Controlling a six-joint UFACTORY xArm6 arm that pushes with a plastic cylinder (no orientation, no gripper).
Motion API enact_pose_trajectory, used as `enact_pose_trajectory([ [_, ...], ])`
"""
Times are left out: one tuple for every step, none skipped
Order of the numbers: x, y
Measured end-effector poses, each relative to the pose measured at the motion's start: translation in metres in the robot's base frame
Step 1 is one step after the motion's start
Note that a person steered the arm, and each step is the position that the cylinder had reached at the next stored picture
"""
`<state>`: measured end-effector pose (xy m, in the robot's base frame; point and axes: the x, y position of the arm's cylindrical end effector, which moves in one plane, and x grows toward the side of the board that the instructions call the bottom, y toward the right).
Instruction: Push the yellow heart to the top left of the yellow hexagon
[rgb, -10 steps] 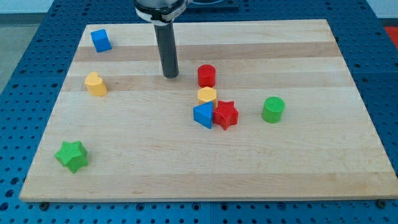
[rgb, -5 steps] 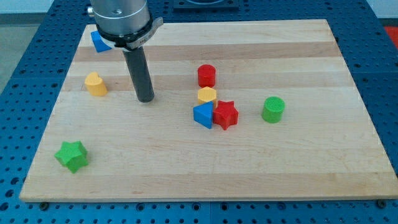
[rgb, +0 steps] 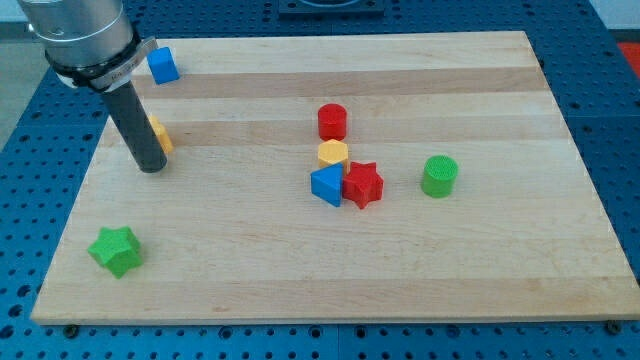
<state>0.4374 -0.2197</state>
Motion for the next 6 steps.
enact_pose_trajectory([
  [0.0,-0.007],
  [-0.001,-0.037],
  [-0.001,-0.037],
  [-0.006,-0.037],
  [-0.044,-0.037],
  [-0.053,-0.025],
])
